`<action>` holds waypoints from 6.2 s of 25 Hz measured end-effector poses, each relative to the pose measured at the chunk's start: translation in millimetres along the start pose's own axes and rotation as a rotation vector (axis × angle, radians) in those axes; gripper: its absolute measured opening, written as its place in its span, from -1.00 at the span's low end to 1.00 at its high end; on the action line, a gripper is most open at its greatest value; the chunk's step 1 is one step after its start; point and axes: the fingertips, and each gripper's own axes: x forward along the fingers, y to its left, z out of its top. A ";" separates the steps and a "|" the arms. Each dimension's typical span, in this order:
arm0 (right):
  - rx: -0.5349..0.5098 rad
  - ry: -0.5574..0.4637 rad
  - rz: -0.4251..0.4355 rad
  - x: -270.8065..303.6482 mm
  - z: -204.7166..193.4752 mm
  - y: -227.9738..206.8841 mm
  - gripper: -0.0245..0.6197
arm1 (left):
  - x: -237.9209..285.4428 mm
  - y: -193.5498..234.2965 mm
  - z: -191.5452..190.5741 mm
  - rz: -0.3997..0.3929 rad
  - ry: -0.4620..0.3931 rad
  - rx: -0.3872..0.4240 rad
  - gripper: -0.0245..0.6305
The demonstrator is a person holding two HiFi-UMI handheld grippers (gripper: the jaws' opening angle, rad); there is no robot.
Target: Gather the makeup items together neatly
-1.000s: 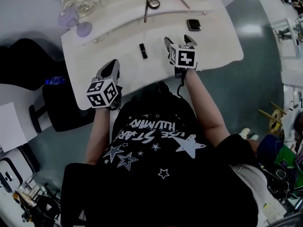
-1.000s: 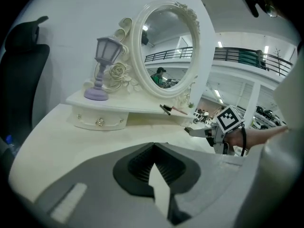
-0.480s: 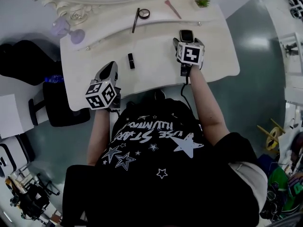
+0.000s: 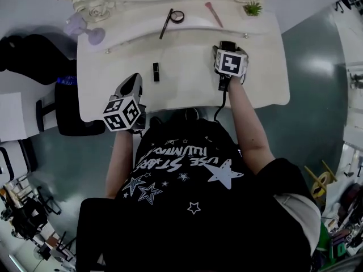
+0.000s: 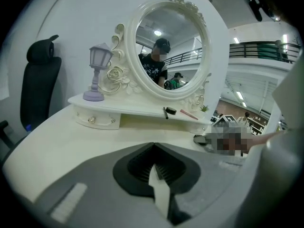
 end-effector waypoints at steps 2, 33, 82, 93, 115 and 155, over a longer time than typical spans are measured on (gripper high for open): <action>-0.003 -0.001 -0.001 -0.7 0.3 0.1 0.37 | -2.3 -2.1 -2.5 0.013 0.000 -0.003 -0.92; 0.010 -0.075 0.014 -68.7 -12.5 129.1 0.20 | -23.9 60.8 -1.0 -0.198 0.056 0.044 -0.92; -0.034 -0.072 0.115 -71.2 -23.8 212.8 0.36 | -10.4 116.3 -2.7 -0.365 0.117 0.042 -0.92; 0.016 -0.233 0.010 -73.2 65.5 227.0 0.16 | -5.9 119.0 20.4 -0.362 0.060 0.028 -0.92; 0.115 -0.193 -0.081 -37.0 90.5 232.6 -0.49 | 5.6 147.2 28.1 -0.320 0.071 0.029 -0.92; 0.092 -0.217 -0.042 -106.3 -14.3 161.1 -0.71 | -3.8 59.8 -11.5 -0.378 0.159 0.117 -0.92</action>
